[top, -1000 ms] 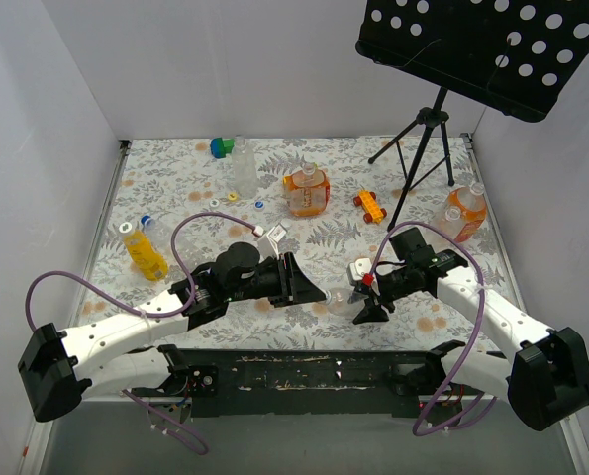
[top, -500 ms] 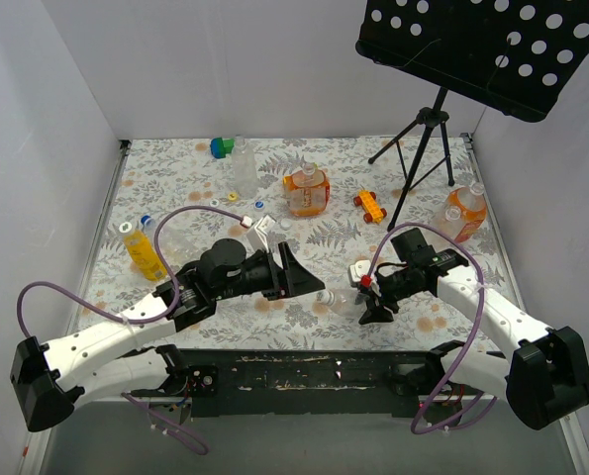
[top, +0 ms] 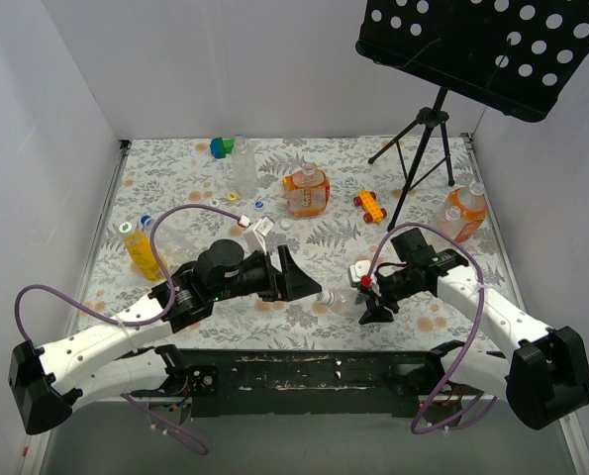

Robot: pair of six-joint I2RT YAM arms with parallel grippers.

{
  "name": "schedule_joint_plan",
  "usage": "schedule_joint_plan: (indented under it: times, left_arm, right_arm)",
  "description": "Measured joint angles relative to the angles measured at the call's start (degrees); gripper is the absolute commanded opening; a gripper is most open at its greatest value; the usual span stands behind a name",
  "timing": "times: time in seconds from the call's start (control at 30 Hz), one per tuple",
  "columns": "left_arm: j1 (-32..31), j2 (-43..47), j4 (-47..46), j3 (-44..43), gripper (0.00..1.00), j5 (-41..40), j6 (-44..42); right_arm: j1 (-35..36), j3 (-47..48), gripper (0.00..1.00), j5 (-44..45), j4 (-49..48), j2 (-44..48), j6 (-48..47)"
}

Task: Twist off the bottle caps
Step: Unscrew the bottle cap from the plastic bottle.

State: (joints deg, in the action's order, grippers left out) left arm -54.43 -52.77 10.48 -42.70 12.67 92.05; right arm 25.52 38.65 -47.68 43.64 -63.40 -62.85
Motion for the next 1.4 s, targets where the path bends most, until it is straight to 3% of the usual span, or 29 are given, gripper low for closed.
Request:
schedule_joint_plan:
  times: [0.2,0.5,0.8,0.93,1.07,1.2,1.4]
  left_arm:
    - [0.00,2.34,2.05,-0.22,0.98,-0.33,-5.22]
    - [0.02,12.37,4.81,-0.24,0.98,-0.74,-22.67]
    - [0.04,19.74,2.27,4.79,0.98,7.17,-50.60]
    - [0.04,15.34,0.44,6.23,0.98,11.61,-60.28]
    - [0.04,4.24,-1.66,5.62,0.97,15.30,-66.36]
    - [0.04,-2.99,-3.13,5.51,0.95,16.59,-68.98]
    - [0.04,-6.12,-9.49,5.29,0.89,18.01,-69.57]
  right_arm:
    - [0.00,0.02,0.06,0.00,0.00,-0.13,0.00]
    - [0.00,0.02,0.06,0.04,0.02,-0.44,0.00]
    - [0.00,0.02,0.06,0.02,0.22,-0.85,-0.28]
    - [0.00,0.00,0.06,0.02,0.24,-0.85,-0.37]
    - [0.00,0.02,0.06,0.02,0.33,-0.85,-0.37]
    - [0.00,0.00,0.06,0.02,0.37,-0.85,-0.37]
    - [0.07,0.02,0.06,0.02,0.39,-0.85,-0.37]
